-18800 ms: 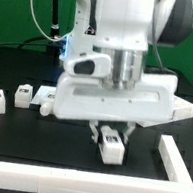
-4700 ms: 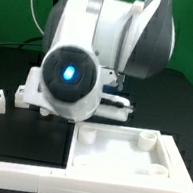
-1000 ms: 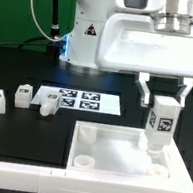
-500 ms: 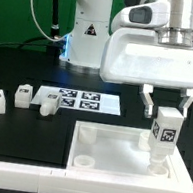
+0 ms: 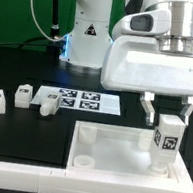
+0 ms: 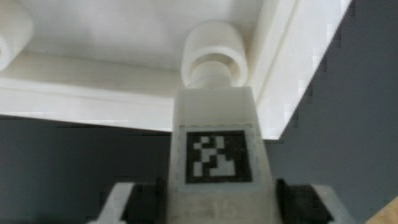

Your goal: Assemble one leg

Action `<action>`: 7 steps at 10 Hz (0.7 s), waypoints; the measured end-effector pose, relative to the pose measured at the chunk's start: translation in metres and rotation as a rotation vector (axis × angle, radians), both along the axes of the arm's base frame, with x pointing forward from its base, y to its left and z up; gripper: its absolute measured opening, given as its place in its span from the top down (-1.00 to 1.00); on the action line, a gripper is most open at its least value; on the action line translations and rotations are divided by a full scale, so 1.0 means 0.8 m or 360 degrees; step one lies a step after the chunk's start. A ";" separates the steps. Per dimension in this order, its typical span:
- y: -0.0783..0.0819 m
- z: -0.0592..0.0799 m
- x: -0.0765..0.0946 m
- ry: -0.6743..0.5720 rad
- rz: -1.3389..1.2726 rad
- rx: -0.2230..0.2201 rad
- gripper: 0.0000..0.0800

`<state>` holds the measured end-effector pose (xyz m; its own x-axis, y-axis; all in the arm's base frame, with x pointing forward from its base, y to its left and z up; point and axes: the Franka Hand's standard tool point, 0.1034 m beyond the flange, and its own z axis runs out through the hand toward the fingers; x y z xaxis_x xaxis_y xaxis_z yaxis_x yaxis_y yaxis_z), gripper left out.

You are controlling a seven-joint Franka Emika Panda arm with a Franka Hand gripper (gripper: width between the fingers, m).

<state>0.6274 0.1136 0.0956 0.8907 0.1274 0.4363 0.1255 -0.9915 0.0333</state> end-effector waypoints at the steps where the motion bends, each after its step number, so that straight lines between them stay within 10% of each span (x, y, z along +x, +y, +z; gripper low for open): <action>1: 0.002 -0.002 -0.001 0.0005 0.0005 -0.0001 0.28; 7: -0.001 -0.010 -0.001 -0.0023 0.0015 -0.0012 0.28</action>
Offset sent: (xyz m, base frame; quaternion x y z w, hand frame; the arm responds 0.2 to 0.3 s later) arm -0.0118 -0.0042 -0.0022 0.0101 -0.0395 -0.0114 0.9991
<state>0.6267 0.1131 0.0874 0.8830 0.1389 0.4483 0.1342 -0.9900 0.0424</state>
